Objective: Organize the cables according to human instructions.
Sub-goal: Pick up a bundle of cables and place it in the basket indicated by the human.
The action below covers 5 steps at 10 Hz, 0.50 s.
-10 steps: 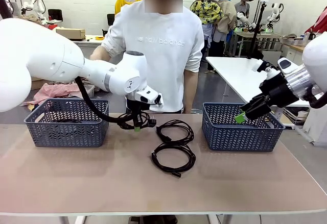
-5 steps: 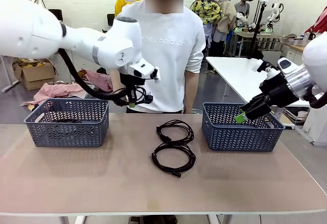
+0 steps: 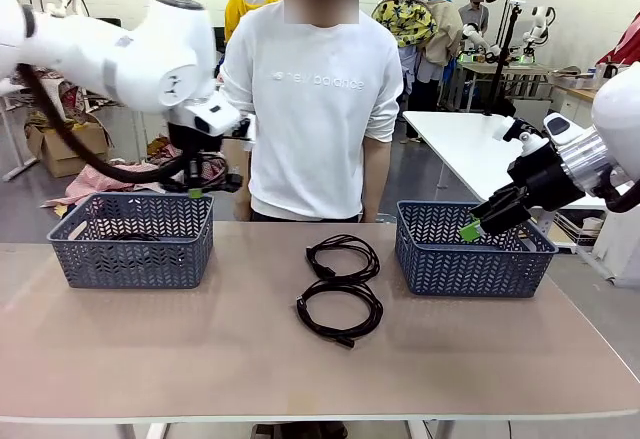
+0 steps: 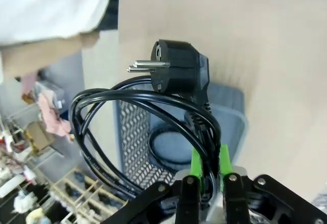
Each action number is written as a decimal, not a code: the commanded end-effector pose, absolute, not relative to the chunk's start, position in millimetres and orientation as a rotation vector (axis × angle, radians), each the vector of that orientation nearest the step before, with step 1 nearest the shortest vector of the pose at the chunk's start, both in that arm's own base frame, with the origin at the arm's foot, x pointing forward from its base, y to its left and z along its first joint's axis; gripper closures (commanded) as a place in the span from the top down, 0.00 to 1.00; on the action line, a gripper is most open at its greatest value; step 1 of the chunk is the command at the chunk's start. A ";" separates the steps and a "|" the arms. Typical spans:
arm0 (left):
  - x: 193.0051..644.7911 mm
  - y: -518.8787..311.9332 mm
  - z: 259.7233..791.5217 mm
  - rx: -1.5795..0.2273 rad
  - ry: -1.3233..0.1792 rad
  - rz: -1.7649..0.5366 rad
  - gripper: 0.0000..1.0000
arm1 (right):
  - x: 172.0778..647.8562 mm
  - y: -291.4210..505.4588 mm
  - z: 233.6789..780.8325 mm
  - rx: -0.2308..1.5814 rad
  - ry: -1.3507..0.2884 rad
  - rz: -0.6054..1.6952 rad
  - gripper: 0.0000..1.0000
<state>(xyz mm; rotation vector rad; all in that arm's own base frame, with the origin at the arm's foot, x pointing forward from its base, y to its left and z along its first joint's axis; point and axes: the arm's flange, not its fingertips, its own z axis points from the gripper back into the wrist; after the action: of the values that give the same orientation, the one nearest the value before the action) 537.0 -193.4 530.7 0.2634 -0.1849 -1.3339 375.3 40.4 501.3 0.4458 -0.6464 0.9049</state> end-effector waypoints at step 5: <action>531.8 -92.0 485.4 0.212 -0.235 -1.275 0.00 | 378.9 39.1 501.3 0.472 -0.671 0.922 1.00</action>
<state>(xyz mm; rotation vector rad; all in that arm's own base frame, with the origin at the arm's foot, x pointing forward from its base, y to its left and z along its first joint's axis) 532.5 -97.6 489.7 0.2288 -0.2048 -1.2710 375.3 40.4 501.4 0.4456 -0.6464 0.9049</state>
